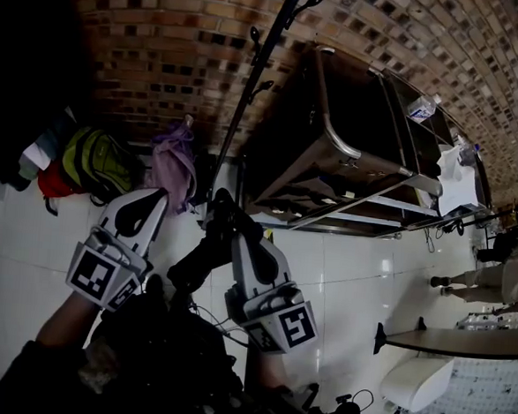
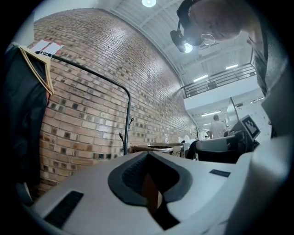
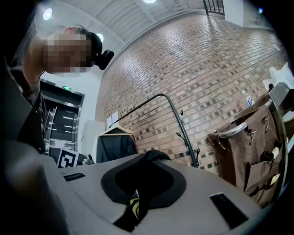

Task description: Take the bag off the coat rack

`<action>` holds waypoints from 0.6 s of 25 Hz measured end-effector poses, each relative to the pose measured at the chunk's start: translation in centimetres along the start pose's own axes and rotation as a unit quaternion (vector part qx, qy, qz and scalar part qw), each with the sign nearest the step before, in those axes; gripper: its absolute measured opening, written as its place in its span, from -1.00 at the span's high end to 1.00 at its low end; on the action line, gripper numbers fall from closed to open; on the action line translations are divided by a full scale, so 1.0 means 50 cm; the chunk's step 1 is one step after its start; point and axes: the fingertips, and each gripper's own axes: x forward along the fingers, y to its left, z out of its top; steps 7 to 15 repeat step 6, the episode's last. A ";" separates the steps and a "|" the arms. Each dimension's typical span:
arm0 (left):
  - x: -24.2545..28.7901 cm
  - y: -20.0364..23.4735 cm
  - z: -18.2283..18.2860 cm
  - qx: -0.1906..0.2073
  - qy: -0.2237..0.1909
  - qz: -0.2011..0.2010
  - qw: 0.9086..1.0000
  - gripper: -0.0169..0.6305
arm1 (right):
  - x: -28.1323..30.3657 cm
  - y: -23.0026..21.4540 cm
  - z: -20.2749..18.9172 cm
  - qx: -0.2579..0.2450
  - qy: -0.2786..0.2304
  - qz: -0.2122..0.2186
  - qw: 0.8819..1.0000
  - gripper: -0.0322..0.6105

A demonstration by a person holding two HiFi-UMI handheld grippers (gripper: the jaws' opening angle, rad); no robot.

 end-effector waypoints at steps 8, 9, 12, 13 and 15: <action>-0.025 0.016 0.022 0.008 -0.006 -0.007 1.000 0.82 | 0.016 0.023 0.014 -0.004 -0.003 -0.009 1.000 0.82; -0.025 0.016 0.022 0.008 -0.006 -0.007 1.000 0.82 | 0.016 0.023 0.014 -0.004 -0.003 -0.009 1.000 0.82; -0.025 0.016 0.022 0.008 -0.006 -0.007 1.000 0.82 | 0.016 0.023 0.014 -0.004 -0.003 -0.009 1.000 0.82; -0.025 0.016 0.022 0.008 -0.006 -0.007 1.000 0.82 | 0.016 0.023 0.014 -0.004 -0.003 -0.009 1.000 0.82; -0.025 0.016 0.022 0.008 -0.006 -0.007 1.000 0.82 | 0.016 0.023 0.014 -0.004 -0.003 -0.009 1.000 0.82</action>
